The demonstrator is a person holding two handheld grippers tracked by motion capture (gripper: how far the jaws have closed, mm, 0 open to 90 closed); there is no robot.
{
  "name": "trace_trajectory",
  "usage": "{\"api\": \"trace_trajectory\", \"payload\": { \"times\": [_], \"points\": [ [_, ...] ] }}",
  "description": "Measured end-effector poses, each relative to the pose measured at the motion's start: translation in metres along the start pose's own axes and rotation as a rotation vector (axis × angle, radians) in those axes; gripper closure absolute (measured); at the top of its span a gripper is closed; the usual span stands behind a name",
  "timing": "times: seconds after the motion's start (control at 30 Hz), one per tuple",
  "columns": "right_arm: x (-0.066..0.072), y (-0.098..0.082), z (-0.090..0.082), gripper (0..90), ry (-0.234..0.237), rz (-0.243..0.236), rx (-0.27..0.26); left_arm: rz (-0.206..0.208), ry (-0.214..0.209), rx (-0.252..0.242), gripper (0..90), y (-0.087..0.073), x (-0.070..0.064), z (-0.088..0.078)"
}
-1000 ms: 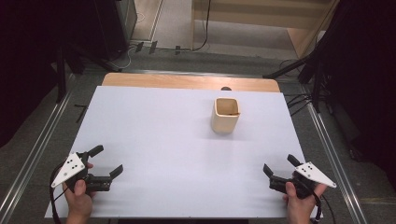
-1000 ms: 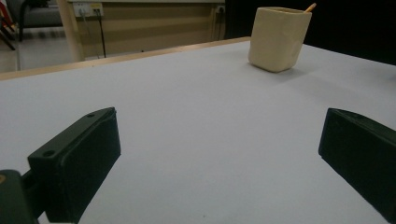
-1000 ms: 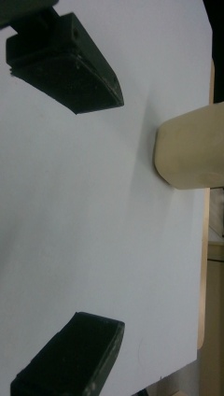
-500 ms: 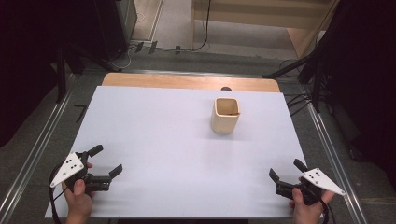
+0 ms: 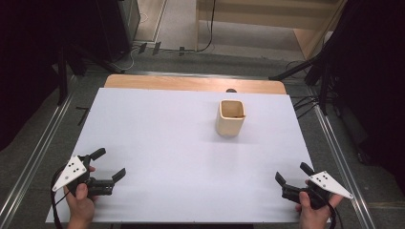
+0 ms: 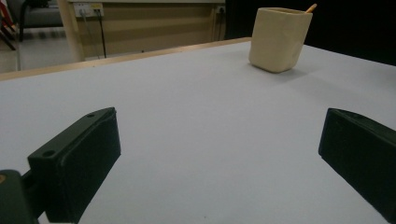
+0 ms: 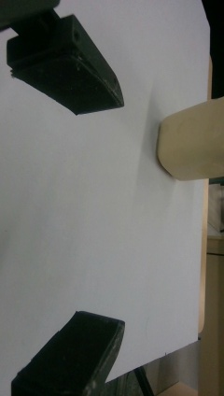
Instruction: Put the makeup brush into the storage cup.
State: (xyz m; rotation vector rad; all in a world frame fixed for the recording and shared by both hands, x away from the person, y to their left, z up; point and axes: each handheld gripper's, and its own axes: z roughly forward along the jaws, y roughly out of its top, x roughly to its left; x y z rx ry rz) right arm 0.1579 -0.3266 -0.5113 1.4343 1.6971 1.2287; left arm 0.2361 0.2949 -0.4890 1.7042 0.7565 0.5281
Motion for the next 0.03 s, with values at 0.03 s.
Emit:
{"api": "trace_trajectory", "payload": {
  "times": [0.03],
  "points": [
    [0.0017,0.0011,0.0030,0.0,-0.013,0.004,0.026,0.000,0.000,0.000,0.0,0.0000,-0.0001,0.0001]
  ]
}}
